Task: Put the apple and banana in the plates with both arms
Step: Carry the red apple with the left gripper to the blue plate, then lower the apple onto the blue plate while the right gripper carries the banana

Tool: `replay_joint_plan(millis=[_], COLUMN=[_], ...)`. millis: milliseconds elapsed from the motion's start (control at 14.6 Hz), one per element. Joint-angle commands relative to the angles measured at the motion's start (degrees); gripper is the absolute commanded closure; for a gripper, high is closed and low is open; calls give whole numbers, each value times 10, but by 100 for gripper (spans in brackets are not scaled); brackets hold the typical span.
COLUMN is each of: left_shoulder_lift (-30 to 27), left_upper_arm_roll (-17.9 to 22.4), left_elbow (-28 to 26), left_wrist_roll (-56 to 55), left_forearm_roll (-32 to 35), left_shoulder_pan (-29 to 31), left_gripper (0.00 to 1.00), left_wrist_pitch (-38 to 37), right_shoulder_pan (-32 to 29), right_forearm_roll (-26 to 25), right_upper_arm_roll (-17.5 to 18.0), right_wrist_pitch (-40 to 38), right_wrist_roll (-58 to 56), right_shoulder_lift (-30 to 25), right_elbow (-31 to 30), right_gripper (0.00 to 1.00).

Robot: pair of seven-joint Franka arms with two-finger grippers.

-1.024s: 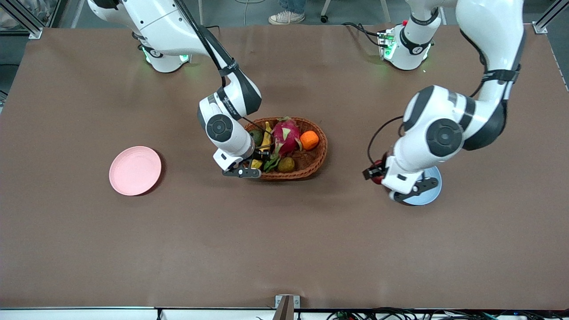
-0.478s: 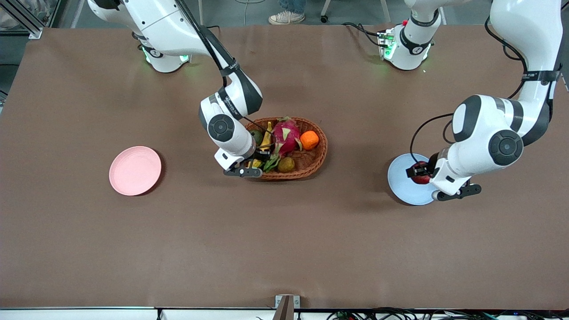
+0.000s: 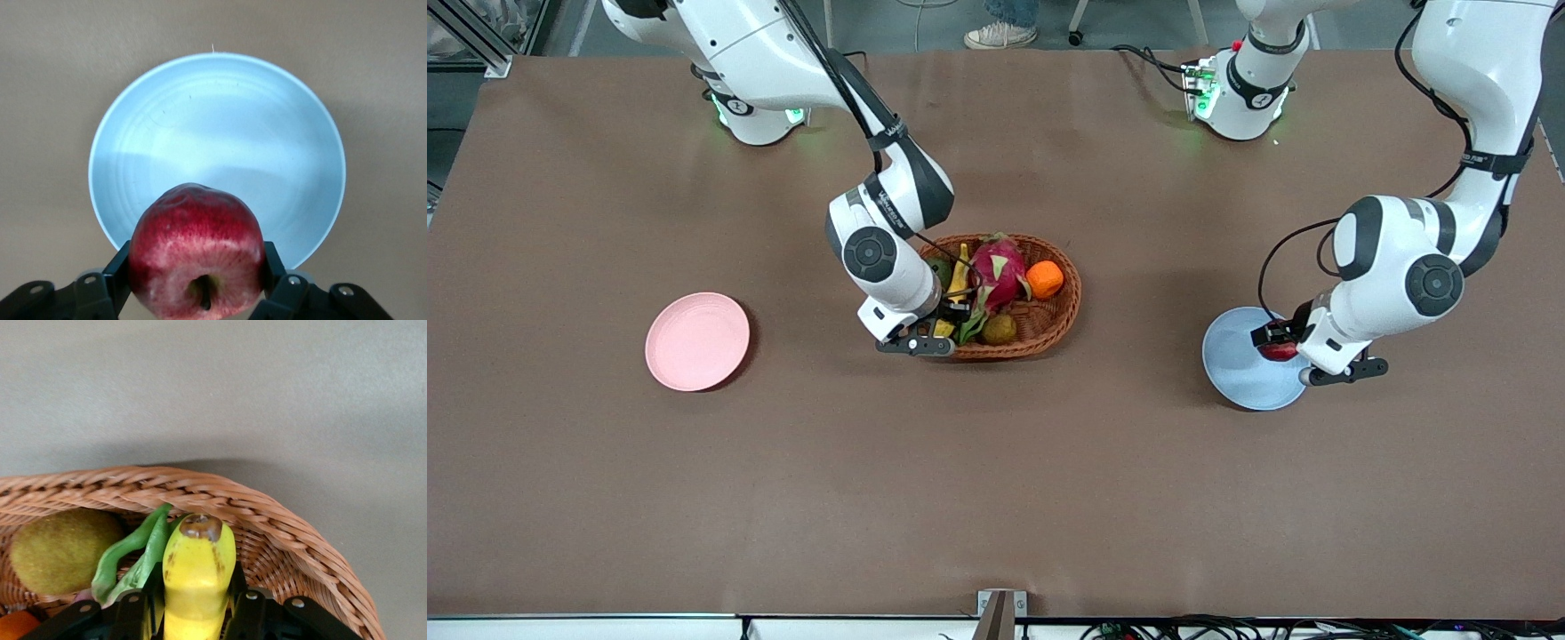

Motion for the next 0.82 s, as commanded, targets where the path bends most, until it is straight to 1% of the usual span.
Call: replay_joint_plan(millis=[0,205,410,478,546,615,683,751], left_shoulder_lift=[-5,9,17,19,24,25,28,29], left_upper_arm_roll=[-6,-6,-6,-7,-7,-7,-8,-8], left_elbow=[-16,-15,-11,-11,-10,-9,-8,-8], left_wrist_roll=[3,14,15,15,15,15,14,14], left_forearm_roll=[7,6,6,6,6,5,4,4], left_shoulder_pan=[6,9,8,8,6,6,5,5], left_gripper=[75,74,70,67,63,55,39,14], left_wrist_pitch=[23,52,60,60,60,60,61,61], right_shoulder_pan=[5,-5,-38,-56,-69,-87,-110,-141], right_forearm_roll=[12,12,7,5,5,4,3,2], right_upper_arm_roll=[-4,-8,-9,-9,-9,-9,-10,-10], right_wrist_pitch=[-18,-94,-189,-218,-240,-259,-274,-290], right_wrist_roll=[1,0,-9,-15,-33,-60,-94,-134], right_shoulder_lift=[-15,-37,-50,-55,-61,-68,-71,-73], right_elbow=[13,50,105,118,122,122,122,122], right_gripper=[86,87,87,86,87,86,87,87])
